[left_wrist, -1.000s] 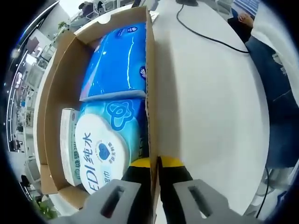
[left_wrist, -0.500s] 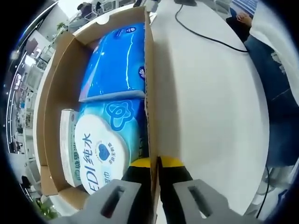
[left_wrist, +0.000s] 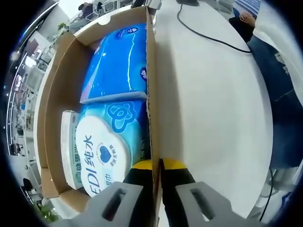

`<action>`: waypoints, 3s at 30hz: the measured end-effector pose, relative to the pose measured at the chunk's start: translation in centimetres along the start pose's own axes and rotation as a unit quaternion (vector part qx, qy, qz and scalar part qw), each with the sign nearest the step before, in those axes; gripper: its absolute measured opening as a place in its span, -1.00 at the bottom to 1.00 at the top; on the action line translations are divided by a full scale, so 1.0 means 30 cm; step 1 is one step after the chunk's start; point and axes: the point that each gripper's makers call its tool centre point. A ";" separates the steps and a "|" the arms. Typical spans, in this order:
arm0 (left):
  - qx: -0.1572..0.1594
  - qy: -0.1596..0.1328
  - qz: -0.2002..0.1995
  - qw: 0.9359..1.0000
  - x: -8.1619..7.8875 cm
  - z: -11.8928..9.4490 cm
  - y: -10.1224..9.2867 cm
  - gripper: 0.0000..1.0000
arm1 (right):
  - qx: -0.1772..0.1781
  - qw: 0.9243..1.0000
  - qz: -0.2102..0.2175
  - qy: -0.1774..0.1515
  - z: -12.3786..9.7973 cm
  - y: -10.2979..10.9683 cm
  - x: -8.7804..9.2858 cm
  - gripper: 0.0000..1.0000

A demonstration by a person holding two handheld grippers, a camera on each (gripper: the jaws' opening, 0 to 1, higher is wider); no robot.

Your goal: Operate the shoe box by opening the lid, removing the specified soft item, and placing it in the target area until the item is outside and the box remains undamaged.

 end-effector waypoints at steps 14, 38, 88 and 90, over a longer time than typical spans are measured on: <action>-0.001 -0.001 -0.002 1.000 0.002 0.000 0.000 -0.97 | -0.006 1.000 -0.011 0.002 0.000 0.001 0.002 0.69; 0.000 0.000 -0.006 1.000 0.002 0.001 0.001 -0.97 | -0.022 0.995 -0.069 -0.067 -0.257 0.066 -0.234 0.42; -0.002 -0.027 -0.003 1.000 0.004 -0.002 0.002 -0.97 | -0.116 0.876 -0.462 0.082 -0.013 0.549 -0.489 -0.40; 0.000 -0.028 -0.003 1.000 0.002 -0.002 0.003 -0.97 | -0.118 0.870 -0.470 0.086 0.006 0.555 -0.485 -0.40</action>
Point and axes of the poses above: the point that each gripper's makers call its tool centre point, and the gripper's own axes: z roughly forward along the fingers, y roughly to its left, x roughly out of its underside, and after that the axes turned 8 degrees about z, right-handed
